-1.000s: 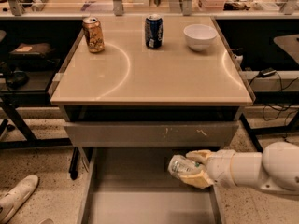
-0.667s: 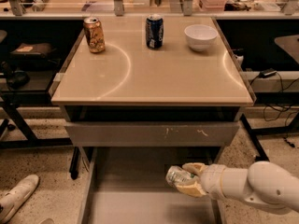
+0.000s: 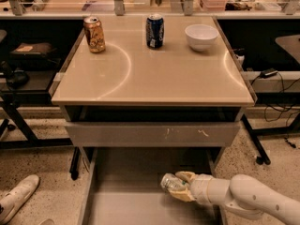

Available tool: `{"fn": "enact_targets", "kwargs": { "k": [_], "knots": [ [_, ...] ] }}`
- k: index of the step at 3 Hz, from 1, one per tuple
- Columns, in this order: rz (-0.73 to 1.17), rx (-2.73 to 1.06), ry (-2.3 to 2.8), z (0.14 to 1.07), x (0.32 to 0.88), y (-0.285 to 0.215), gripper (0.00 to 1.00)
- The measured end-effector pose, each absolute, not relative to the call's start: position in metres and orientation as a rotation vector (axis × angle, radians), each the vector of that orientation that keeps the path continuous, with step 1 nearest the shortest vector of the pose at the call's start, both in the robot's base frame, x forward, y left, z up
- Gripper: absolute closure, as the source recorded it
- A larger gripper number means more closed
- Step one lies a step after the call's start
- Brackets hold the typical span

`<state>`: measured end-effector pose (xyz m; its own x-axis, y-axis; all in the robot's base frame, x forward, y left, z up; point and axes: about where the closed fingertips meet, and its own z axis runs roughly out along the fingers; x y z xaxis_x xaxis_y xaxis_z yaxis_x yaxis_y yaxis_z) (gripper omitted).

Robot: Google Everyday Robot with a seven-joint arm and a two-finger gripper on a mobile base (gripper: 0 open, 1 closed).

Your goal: Place 7up can into middle drawer

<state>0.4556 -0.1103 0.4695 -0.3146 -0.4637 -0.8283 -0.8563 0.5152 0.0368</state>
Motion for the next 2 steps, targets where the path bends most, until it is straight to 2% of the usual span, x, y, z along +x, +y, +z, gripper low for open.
{"fn": "enact_targets", "kwargs": {
  "k": [2],
  "knots": [
    [0.648, -1.053, 1.969, 0.442, 0.458, -0.105, 1.0]
  ]
}}
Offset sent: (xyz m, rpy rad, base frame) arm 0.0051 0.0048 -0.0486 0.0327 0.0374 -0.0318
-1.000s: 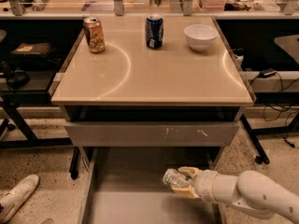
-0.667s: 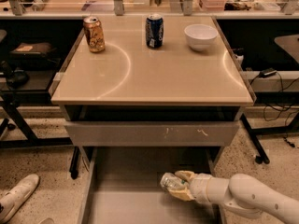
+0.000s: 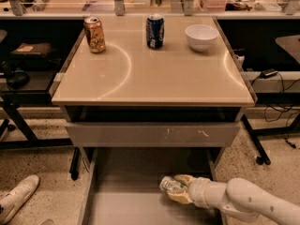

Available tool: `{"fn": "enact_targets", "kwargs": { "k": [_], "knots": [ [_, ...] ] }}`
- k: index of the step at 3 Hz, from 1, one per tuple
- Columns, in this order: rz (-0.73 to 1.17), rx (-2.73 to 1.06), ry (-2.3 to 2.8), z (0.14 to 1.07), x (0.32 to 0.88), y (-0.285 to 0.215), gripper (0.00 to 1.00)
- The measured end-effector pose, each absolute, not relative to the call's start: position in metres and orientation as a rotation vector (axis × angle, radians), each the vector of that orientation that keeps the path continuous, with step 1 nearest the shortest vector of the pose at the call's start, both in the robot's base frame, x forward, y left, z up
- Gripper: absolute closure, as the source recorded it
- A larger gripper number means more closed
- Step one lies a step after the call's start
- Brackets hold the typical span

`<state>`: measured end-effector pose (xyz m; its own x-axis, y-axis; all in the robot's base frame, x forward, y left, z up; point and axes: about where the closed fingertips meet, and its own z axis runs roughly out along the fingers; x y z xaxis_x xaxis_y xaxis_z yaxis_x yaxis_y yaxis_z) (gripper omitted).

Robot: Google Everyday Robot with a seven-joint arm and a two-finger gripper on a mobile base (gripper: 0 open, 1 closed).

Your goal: Place 7up can into middle drawer

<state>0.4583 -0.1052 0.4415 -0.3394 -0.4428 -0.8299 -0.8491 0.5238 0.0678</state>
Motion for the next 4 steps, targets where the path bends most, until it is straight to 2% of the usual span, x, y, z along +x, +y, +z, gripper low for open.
{"fn": "enact_targets", "kwargs": {
  "k": [2, 3, 4],
  "knots": [
    [0.606, -1.06, 1.874, 0.39, 0.481, -0.087, 1.0],
    [0.611, -1.06, 1.869, 0.388, 0.481, -0.084, 0.85],
    [0.611, -1.06, 1.869, 0.388, 0.481, -0.084, 0.6]
  ]
}}
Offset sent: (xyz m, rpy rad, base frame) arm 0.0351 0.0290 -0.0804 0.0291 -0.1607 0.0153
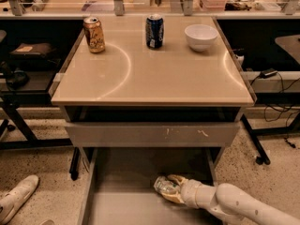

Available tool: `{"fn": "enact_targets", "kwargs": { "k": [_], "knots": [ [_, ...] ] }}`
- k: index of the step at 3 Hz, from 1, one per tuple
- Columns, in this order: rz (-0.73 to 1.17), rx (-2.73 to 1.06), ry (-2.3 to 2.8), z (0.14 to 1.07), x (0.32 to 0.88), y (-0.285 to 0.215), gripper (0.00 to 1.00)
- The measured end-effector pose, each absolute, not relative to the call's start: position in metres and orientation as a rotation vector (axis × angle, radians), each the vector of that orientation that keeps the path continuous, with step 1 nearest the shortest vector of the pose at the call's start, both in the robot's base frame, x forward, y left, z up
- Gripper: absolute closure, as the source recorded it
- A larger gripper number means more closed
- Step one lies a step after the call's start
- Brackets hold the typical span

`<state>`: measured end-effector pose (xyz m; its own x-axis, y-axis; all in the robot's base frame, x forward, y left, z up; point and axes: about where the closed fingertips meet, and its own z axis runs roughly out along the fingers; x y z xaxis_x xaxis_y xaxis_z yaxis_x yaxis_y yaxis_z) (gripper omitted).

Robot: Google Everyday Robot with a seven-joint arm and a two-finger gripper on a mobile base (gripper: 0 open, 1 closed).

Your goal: Place 7up can into middle drawer

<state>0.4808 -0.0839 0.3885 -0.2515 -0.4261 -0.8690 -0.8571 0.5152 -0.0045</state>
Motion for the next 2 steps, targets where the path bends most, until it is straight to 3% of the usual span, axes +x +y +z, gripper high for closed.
{"fn": "enact_targets", "kwargs": {
  "k": [2],
  "knots": [
    [0.611, -1.061, 1.869, 0.3885, 0.4808, -0.0839, 0.13]
  ]
}}
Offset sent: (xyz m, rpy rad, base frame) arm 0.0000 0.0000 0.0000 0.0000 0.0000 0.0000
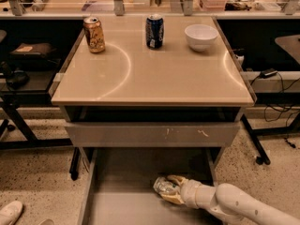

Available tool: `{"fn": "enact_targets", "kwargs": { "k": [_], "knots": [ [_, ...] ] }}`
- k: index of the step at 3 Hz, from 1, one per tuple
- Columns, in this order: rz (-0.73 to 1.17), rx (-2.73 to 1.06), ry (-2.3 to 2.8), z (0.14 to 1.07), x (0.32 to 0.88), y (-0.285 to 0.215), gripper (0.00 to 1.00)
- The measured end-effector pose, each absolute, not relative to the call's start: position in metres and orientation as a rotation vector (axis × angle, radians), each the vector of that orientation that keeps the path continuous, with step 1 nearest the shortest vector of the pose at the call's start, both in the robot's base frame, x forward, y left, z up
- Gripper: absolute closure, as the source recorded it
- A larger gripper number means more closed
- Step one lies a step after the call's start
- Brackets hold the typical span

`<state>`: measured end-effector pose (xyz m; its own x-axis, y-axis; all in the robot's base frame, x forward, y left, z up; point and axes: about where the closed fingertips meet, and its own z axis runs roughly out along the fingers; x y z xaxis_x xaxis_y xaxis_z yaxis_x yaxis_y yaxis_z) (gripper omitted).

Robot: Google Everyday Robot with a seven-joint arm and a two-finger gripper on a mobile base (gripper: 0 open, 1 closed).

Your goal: Place 7up can into middle drawer

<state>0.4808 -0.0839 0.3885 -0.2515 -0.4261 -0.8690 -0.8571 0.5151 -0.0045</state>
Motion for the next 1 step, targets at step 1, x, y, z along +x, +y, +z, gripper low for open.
{"fn": "enact_targets", "kwargs": {
  "k": [1],
  "knots": [
    [0.611, -1.061, 1.869, 0.3885, 0.4808, -0.0839, 0.0]
  ]
}}
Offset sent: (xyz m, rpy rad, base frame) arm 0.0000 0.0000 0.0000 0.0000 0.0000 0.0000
